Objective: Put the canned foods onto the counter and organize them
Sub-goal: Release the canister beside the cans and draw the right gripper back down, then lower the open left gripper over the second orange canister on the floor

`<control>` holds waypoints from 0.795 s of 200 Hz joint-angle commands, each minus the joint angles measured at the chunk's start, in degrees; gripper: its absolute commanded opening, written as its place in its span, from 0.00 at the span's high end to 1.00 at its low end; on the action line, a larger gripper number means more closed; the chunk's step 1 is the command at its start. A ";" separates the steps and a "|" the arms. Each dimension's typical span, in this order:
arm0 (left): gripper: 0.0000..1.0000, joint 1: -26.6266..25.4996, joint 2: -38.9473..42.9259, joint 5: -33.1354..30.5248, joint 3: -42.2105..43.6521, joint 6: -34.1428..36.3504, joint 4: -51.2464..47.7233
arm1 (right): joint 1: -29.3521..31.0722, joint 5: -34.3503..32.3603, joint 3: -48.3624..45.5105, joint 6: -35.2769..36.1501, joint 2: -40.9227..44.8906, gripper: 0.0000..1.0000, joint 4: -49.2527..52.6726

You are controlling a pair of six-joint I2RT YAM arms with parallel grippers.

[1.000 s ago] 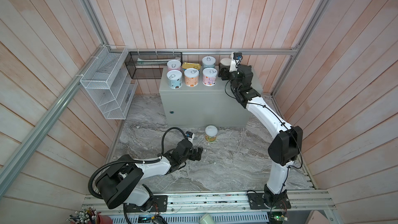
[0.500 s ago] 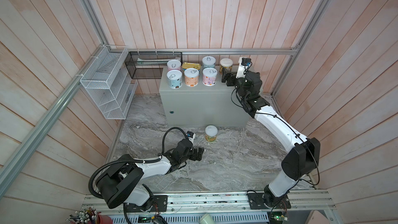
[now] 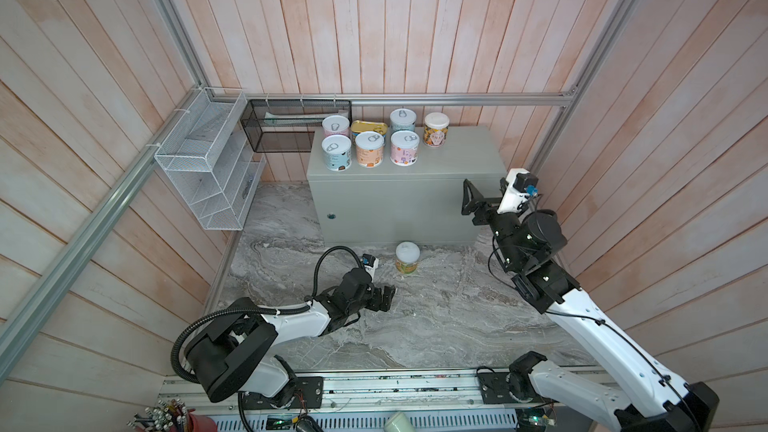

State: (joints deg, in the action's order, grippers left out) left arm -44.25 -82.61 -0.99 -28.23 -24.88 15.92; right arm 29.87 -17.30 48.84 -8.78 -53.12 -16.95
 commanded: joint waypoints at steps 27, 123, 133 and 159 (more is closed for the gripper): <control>0.00 0.31 0.92 2.20 -0.49 0.61 1.13 | 0.40 -0.38 -15.83 -6.84 9.73 0.04 -1.39; 0.00 0.33 2.62 0.89 -3.82 5.58 -3.29 | 0.36 4.91 -34.60 -14.14 19.89 0.02 -3.48; 0.00 0.38 2.16 0.58 -5.83 5.00 -5.94 | 0.37 6.18 -35.74 -14.53 20.14 0.02 -3.77; 0.00 0.32 1.53 2.45 -8.77 4.41 -7.91 | 0.36 13.24 -39.46 -13.69 21.08 0.02 -7.70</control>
State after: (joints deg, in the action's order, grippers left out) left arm -44.25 -80.68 0.71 -33.74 -20.97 10.66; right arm 29.87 -11.09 12.25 -21.98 -33.15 -19.99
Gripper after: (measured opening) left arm 0.998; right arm 0.980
